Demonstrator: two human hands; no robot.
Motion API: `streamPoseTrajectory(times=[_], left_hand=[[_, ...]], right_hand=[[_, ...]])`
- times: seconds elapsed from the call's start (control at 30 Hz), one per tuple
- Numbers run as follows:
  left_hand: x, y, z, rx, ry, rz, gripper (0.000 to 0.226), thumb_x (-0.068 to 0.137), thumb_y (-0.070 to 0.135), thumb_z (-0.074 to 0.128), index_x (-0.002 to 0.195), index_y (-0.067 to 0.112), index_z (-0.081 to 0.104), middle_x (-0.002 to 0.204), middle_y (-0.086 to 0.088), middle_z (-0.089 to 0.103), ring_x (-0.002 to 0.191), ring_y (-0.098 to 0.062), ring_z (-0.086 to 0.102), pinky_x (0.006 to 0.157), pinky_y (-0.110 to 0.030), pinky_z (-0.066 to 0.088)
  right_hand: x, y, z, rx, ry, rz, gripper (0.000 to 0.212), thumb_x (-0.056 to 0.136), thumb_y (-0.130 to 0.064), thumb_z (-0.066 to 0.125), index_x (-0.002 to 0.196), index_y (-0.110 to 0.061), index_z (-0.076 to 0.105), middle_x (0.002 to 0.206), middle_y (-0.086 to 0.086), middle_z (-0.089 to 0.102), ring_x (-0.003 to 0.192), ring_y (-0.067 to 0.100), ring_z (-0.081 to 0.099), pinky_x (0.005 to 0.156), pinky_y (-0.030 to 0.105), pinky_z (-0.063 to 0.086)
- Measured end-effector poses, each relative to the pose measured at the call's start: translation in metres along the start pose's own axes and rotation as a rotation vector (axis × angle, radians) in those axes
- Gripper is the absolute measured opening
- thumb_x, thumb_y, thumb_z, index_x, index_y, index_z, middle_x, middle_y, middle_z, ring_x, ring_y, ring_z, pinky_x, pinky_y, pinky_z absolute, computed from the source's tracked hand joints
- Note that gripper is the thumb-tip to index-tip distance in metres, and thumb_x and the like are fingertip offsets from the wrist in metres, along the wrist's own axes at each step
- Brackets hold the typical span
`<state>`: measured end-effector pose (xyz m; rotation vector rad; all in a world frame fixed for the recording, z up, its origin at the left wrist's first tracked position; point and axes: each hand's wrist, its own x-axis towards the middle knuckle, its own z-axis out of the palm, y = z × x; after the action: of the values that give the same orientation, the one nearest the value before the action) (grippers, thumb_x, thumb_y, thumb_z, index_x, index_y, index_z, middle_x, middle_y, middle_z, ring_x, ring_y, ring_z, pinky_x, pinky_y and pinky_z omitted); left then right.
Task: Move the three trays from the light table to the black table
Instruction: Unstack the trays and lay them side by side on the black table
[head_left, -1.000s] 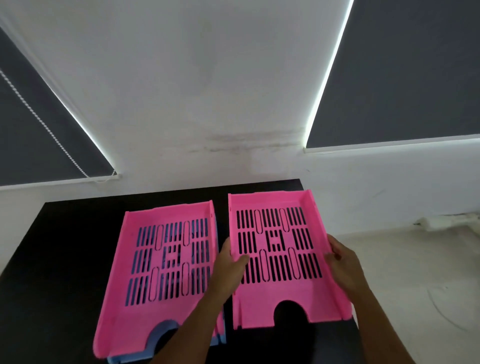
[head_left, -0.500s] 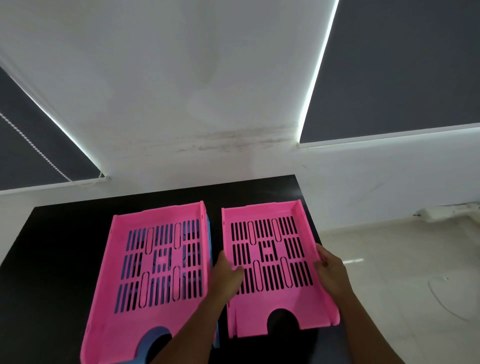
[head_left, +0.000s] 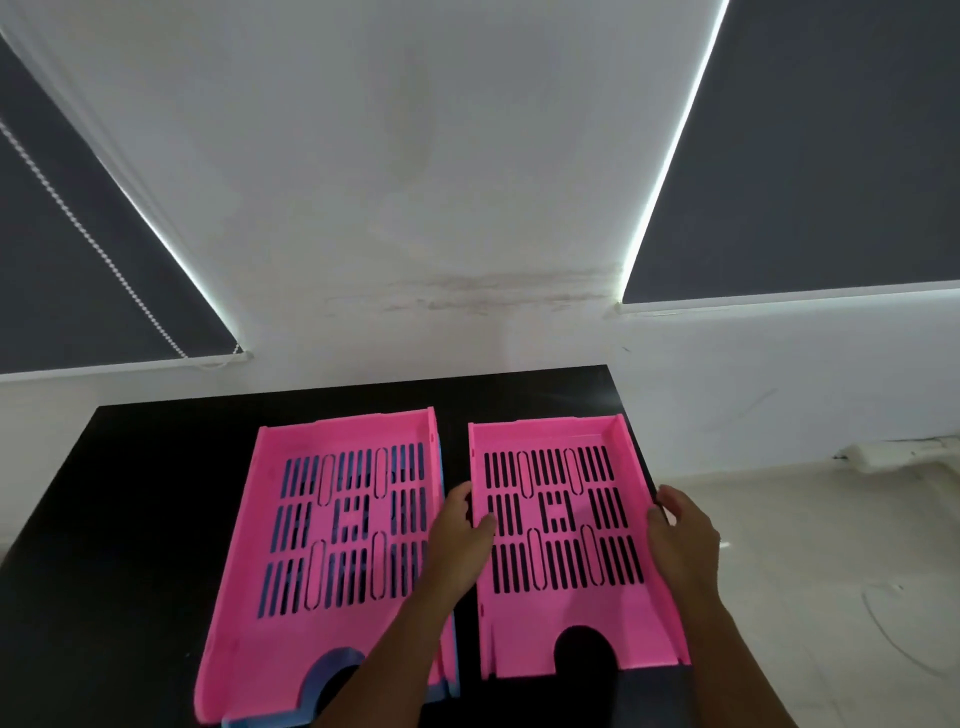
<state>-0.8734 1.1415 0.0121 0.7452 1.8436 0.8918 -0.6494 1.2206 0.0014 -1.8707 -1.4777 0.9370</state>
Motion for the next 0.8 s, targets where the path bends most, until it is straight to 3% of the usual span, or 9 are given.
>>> streamPoseTrajectory(times=[0.1,0.13,0.2,0.27,0.4,0.57,0.67,0.77,0.8], left_hand=[[-0.006,0.000,-0.024,-0.048,0.037,0.053,0.053,0.098,0.010,0.052,0.149,0.016,0.040,0.150,0.000,0.047,0.138,-0.012,0.043,0.105,-0.027,0.038],[-0.009,-0.001,-0.034,-0.050,0.064,0.077,0.051,0.098,0.010,0.052,0.147,0.015,0.043,0.151,-0.003,0.048,0.137,-0.014,0.044,0.105,-0.027,0.037],[-0.014,-0.008,-0.055,-0.052,0.131,0.115,0.046,0.097,0.009,0.053,0.142,0.014,0.050,0.147,-0.005,0.053,0.129,-0.012,0.050,0.103,-0.025,0.037],[-0.020,-0.017,-0.078,-0.081,0.201,0.126,0.042,0.096,0.007,0.053,0.138,0.015,0.055,0.144,-0.004,0.055,0.130,-0.014,0.051,0.106,-0.028,0.038],[-0.031,-0.045,-0.124,-0.121,0.361,0.136,0.039,0.095,0.007,0.057,0.132,0.019,0.061,0.140,-0.001,0.058,0.130,-0.021,0.054,0.112,-0.046,0.042],[-0.046,-0.074,-0.176,-0.136,0.452,0.120,0.034,0.097,0.012,0.054,0.121,0.036,0.062,0.127,0.004,0.063,0.101,-0.018,0.070,0.086,-0.050,0.061],[-0.048,-0.090,-0.200,-0.085,0.435,0.073,0.039,0.097,0.024,0.053,0.124,0.051,0.051,0.137,-0.003,0.055,0.107,-0.026,0.069,0.079,-0.048,0.063],[-0.053,-0.104,-0.215,-0.073,0.403,0.024,0.044,0.098,0.016,0.055,0.139,0.029,0.044,0.132,0.005,0.051,0.086,-0.006,0.063,0.070,-0.030,0.057],[-0.052,-0.114,-0.218,-0.068,0.369,-0.017,0.044,0.098,0.014,0.054,0.141,0.021,0.044,0.129,0.005,0.054,0.082,-0.003,0.061,0.070,-0.032,0.057]], right_hand=[[-0.008,-0.010,0.013,0.011,0.020,-0.006,0.028,0.098,-0.006,0.049,0.122,-0.004,0.063,0.107,0.012,0.069,0.072,0.011,0.061,0.063,0.018,0.048],[-0.012,-0.015,0.020,0.023,0.005,-0.009,0.032,0.099,-0.007,0.050,0.129,-0.005,0.061,0.119,0.014,0.069,0.083,0.017,0.065,0.075,0.026,0.054],[-0.024,-0.027,0.035,0.051,-0.054,-0.028,0.036,0.099,-0.009,0.053,0.134,-0.007,0.059,0.131,0.013,0.065,0.111,0.025,0.064,0.097,0.038,0.049],[-0.039,-0.041,0.053,0.060,-0.141,-0.066,0.037,0.099,-0.012,0.055,0.136,-0.010,0.058,0.136,0.011,0.063,0.122,0.026,0.060,0.105,0.040,0.044],[-0.072,-0.062,0.092,0.094,-0.315,-0.111,0.040,0.099,-0.014,0.056,0.139,-0.009,0.056,0.138,0.008,0.062,0.125,0.021,0.058,0.105,0.030,0.042],[-0.106,-0.073,0.137,0.130,-0.496,-0.109,0.052,0.098,-0.024,0.059,0.148,-0.013,0.046,0.146,0.003,0.054,0.132,0.019,0.053,0.112,0.036,0.041],[-0.123,-0.077,0.153,0.102,-0.580,-0.117,0.050,0.099,-0.021,0.057,0.147,-0.018,0.044,0.134,0.000,0.062,0.118,0.018,0.062,0.099,0.036,0.053],[-0.134,-0.070,0.164,0.055,-0.580,-0.125,0.051,0.100,-0.012,0.052,0.149,-0.020,0.041,0.130,0.007,0.065,0.111,0.020,0.065,0.097,0.042,0.056],[-0.137,-0.067,0.166,0.040,-0.571,-0.116,0.052,0.101,-0.009,0.050,0.151,-0.019,0.038,0.133,0.010,0.063,0.113,0.021,0.064,0.098,0.043,0.056]])
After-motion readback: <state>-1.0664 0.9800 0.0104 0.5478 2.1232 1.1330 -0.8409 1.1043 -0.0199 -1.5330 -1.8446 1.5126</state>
